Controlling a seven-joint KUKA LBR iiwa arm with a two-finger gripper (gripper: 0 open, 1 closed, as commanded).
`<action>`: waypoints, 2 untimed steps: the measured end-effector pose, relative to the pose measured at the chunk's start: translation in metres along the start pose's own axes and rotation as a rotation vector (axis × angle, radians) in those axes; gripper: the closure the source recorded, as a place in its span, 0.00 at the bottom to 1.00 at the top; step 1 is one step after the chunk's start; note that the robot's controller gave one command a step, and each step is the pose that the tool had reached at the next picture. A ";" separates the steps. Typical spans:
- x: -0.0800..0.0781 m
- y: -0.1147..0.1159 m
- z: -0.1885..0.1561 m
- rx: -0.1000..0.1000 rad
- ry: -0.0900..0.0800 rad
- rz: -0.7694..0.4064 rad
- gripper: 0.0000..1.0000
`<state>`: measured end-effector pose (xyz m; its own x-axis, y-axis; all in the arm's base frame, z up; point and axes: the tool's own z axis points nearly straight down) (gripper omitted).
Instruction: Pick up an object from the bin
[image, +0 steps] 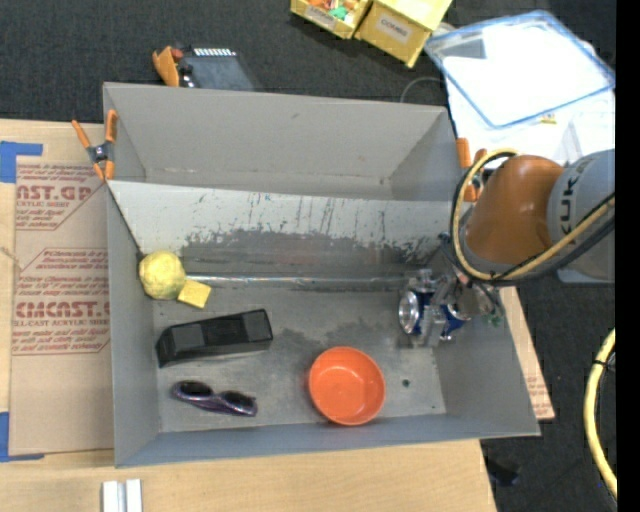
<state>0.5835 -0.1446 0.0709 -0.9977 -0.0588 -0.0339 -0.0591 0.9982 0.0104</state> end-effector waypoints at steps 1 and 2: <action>0.000 0.000 0.000 0.000 0.000 0.000 1.00; 0.000 0.000 0.000 0.000 0.000 0.000 1.00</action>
Offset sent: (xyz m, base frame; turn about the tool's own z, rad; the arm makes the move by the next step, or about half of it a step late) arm 0.0000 0.0000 0.0000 0.0000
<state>0.5835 -0.1446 0.0709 -0.9977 -0.0587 -0.0339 -0.0591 0.9982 0.0101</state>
